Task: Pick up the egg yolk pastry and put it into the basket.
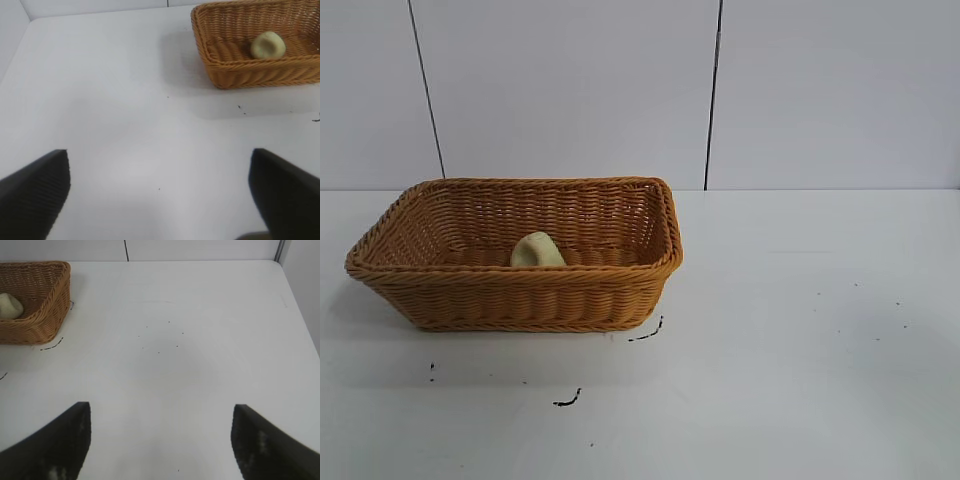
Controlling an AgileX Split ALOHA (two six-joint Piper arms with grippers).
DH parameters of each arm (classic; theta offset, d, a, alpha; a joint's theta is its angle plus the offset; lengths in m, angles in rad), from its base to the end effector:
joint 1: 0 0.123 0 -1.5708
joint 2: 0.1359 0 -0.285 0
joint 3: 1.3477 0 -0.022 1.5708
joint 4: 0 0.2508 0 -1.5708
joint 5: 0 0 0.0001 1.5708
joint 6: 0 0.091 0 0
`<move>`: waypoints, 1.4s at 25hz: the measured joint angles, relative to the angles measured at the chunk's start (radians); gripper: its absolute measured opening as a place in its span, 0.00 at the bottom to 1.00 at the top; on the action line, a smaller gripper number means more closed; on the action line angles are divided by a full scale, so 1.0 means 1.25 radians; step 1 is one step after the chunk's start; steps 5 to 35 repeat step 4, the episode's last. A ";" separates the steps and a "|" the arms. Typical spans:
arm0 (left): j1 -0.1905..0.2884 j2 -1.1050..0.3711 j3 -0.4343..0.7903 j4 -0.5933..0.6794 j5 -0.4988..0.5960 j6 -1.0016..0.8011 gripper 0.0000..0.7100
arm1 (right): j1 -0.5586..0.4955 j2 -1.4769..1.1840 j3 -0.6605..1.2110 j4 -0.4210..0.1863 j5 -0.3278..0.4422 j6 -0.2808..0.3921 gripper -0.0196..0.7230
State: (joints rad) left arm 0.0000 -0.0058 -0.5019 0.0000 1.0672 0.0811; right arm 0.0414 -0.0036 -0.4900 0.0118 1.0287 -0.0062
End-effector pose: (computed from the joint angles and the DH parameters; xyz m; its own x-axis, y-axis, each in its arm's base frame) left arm -0.0062 0.0000 0.2773 -0.4534 0.0810 -0.8876 0.0369 0.9967 0.0721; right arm -0.0030 0.0008 0.2771 -0.4327 -0.0180 -0.9014 -0.0505 0.9987 0.0043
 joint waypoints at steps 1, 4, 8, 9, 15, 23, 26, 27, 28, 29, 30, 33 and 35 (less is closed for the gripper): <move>0.000 0.000 0.000 0.000 0.000 0.000 0.98 | 0.000 0.000 0.000 0.000 0.000 0.000 0.78; 0.000 0.000 0.000 0.000 0.000 0.000 0.98 | 0.000 0.000 0.000 0.000 0.000 0.000 0.78; 0.000 0.000 0.000 0.000 0.000 0.000 0.98 | 0.000 0.000 0.000 0.000 0.000 0.000 0.78; 0.000 0.000 0.000 0.000 0.000 0.000 0.98 | 0.000 0.000 0.000 0.000 0.000 0.000 0.78; 0.000 0.000 0.000 0.000 0.000 0.000 0.98 | 0.000 0.000 0.000 0.000 0.000 0.000 0.78; 0.000 0.000 0.000 0.000 0.000 0.000 0.98 | 0.000 0.000 0.000 0.000 0.000 0.000 0.78; 0.000 0.000 0.000 0.000 0.000 0.000 0.98 | 0.000 0.000 0.000 0.000 0.000 0.000 0.78; 0.000 0.000 0.000 0.000 0.000 0.000 0.98 | 0.000 0.000 0.000 0.000 0.000 0.000 0.78; 0.000 0.000 0.000 0.000 0.000 0.000 0.98 | 0.000 0.000 0.000 0.000 0.000 0.000 0.78; 0.000 0.000 0.000 0.000 0.000 0.000 0.98 | 0.000 0.000 0.000 0.000 0.000 0.000 0.78; 0.000 0.000 0.000 0.000 0.000 0.000 0.98 | 0.000 0.000 0.000 0.000 0.000 0.000 0.78; 0.000 0.000 0.000 0.000 0.000 0.000 0.98 | 0.000 0.000 0.000 0.000 0.000 0.000 0.78; 0.000 0.000 0.000 0.000 0.000 0.000 0.98 | 0.000 0.000 0.000 0.000 0.000 0.000 0.78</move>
